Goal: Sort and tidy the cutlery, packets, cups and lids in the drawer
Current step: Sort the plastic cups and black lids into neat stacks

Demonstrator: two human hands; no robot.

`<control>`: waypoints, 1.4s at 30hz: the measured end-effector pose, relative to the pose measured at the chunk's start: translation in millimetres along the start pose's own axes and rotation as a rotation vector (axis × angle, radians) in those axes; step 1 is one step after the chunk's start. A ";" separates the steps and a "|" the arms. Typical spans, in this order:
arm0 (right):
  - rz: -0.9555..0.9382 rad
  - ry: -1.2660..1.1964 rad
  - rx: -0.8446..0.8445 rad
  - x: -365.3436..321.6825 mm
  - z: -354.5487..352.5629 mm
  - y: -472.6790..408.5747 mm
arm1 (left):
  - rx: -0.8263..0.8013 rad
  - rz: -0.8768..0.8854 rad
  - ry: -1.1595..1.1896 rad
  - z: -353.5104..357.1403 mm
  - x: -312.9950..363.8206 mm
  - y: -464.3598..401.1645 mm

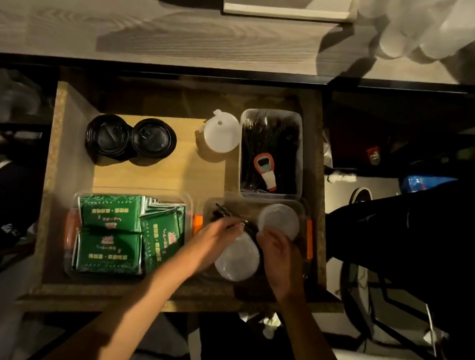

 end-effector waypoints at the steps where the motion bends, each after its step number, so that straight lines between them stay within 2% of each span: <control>1: 0.062 0.017 0.007 9.6 2.0 1.7 | -0.030 -0.007 -0.026 4.1 -3.8 -0.9; 5: 0.085 0.118 -0.157 29.0 20.6 7.5 | -0.066 -0.043 -0.126 12.8 -14.4 -3.4; 12: 0.237 0.023 -0.305 26.9 32.0 5.6 | -0.006 -0.141 0.070 17.3 -17.4 -1.7; 17: 0.318 0.108 -0.299 33.2 35.5 -0.3 | 0.003 -0.162 0.138 21.4 -19.3 -6.9; 21: 0.386 -0.104 -0.150 31.7 20.2 -1.6 | 0.034 -0.249 0.191 18.5 -34.5 -4.0; 23: 0.381 -0.159 -0.160 27.5 18.8 -2.0 | 0.032 -0.256 0.254 17.0 -38.2 -0.4; 28: 0.370 -0.235 -0.168 19.5 20.2 3.8 | 0.023 -0.177 0.148 18.0 -37.3 -3.3; 34: 0.365 -0.321 -0.237 14.0 25.7 11.0 | 0.019 -0.135 0.158 12.0 -23.8 7.0; 38: 0.392 -0.266 -0.207 5.0 18.8 16.0 | -0.018 -0.102 0.241 1.5 1.4 17.1; 42: 0.318 -0.309 -0.187 -41.6 19.4 -4.5 | -0.024 -0.026 0.315 -22.1 36.1 23.7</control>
Point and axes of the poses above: each hand's wrist, its own y-axis away from the middle knuckle, its own z-axis out of the palm, x = y × z, the point moved 8 cm from there along -y, towards the middle knuckle, and after that the axes turned 3 degrees about x, right-handed, at the moved point
